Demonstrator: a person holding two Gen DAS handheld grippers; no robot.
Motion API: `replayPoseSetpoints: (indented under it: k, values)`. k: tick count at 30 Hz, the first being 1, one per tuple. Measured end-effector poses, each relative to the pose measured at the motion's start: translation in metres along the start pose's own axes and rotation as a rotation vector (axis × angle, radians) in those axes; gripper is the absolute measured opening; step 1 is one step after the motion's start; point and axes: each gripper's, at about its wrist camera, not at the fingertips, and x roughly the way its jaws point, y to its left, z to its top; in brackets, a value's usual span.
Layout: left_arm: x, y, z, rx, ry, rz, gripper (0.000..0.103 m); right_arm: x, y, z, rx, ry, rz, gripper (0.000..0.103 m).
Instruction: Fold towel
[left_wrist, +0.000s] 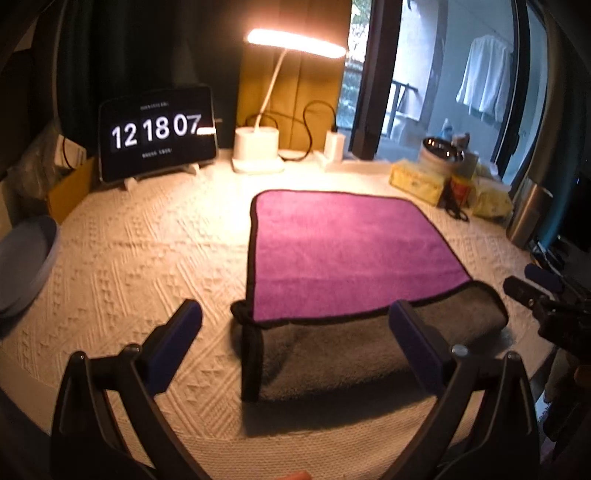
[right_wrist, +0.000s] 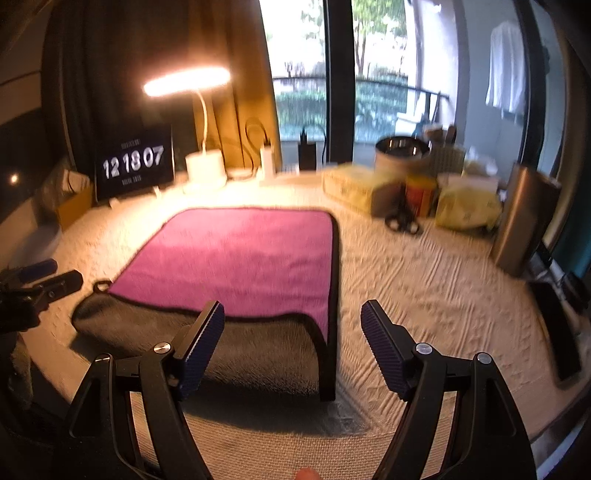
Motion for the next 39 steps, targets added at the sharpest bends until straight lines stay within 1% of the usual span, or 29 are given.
replayPoseSetpoints:
  k: [3, 6, 7, 8, 9, 11, 13, 15, 16, 17, 19, 21, 22, 23, 24, 25, 26, 27, 28, 29, 31, 35, 39]
  values:
    - [0.012, -0.002, -0.004, 0.008, 0.046, -0.005, 0.101, 0.019, -0.003, -0.003, 0.010, 0.063, 0.009, 0.079]
    - [0.024, -0.003, -0.007, 0.016, 0.096, -0.018, 0.101, 0.032, -0.005, -0.004, 0.018, 0.106, 0.017, 0.078]
    - [0.026, -0.003, -0.008, 0.013, 0.106, -0.023, 0.101, 0.035, -0.006, -0.004, 0.020, 0.114, 0.019, 0.076]
    - [0.028, -0.003, -0.009, 0.012, 0.113, -0.026, 0.101, 0.037, -0.006, -0.004, 0.021, 0.120, 0.020, 0.071]
    - [0.030, -0.003, -0.010, 0.013, 0.122, -0.027, 0.100, 0.040, -0.007, -0.005, 0.022, 0.128, 0.020, 0.069]
    - [0.034, -0.003, -0.011, 0.016, 0.140, -0.026, 0.091, 0.043, -0.007, -0.005, 0.019, 0.138, 0.023, 0.068]
    - [0.039, -0.002, -0.013, 0.015, 0.163, -0.027, 0.088, 0.046, -0.005, -0.005, 0.013, 0.147, 0.026, 0.067]
    - [0.043, 0.000, -0.016, 0.013, 0.181, -0.029, 0.082, 0.049, -0.004, -0.006, 0.009, 0.157, 0.028, 0.058]
    - [0.045, 0.000, -0.016, 0.013, 0.188, -0.029, 0.076, 0.050, -0.003, -0.006, 0.005, 0.160, 0.025, 0.057]
    - [0.046, 0.001, -0.017, 0.013, 0.197, -0.029, 0.072, 0.051, -0.002, -0.006, 0.001, 0.162, 0.023, 0.055]
    - [0.048, 0.001, -0.019, 0.017, 0.208, -0.022, 0.068, 0.053, 0.000, -0.007, -0.009, 0.168, 0.020, 0.053]
    - [0.048, 0.002, -0.020, 0.023, 0.206, -0.013, 0.064, 0.055, 0.001, -0.008, -0.021, 0.171, 0.011, 0.045]
    - [0.048, 0.002, -0.020, 0.025, 0.204, -0.009, 0.059, 0.056, 0.001, -0.009, -0.023, 0.171, 0.008, 0.043]
    - [0.047, 0.003, -0.021, 0.028, 0.203, -0.006, 0.054, 0.056, 0.001, -0.009, -0.027, 0.169, 0.002, 0.038]
    - [0.047, 0.004, -0.021, 0.032, 0.200, -0.005, 0.051, 0.057, 0.001, -0.010, -0.033, 0.169, -0.003, 0.034]
    - [0.046, 0.004, -0.021, 0.037, 0.197, -0.002, 0.045, 0.056, 0.002, -0.011, -0.038, 0.167, -0.006, 0.030]
    - [0.046, 0.004, -0.021, 0.040, 0.196, 0.000, 0.040, 0.056, 0.002, -0.011, -0.043, 0.162, -0.010, 0.022]
    - [0.045, 0.004, -0.021, 0.043, 0.193, 0.003, 0.038, 0.055, 0.003, -0.011, -0.050, 0.156, -0.017, 0.014]
    - [0.044, 0.004, -0.021, 0.046, 0.187, 0.000, 0.036, 0.053, 0.003, -0.011, -0.055, 0.143, -0.025, 0.011]
    - [0.041, 0.003, -0.021, 0.055, 0.176, 0.007, 0.029, 0.051, 0.003, -0.011, -0.058, 0.130, -0.029, 0.007]
    - [0.036, 0.000, -0.020, 0.073, 0.148, 0.020, 0.025, 0.044, 0.003, -0.010, -0.063, 0.102, -0.032, 0.006]
    - [0.024, -0.002, -0.017, 0.099, 0.085, 0.047, 0.024, 0.030, 0.004, -0.005, -0.077, 0.046, -0.043, 0.005]
    - [0.016, -0.004, -0.014, 0.111, 0.054, 0.030, 0.023, 0.020, 0.007, 0.000, -0.091, 0.004, -0.040, 0.005]
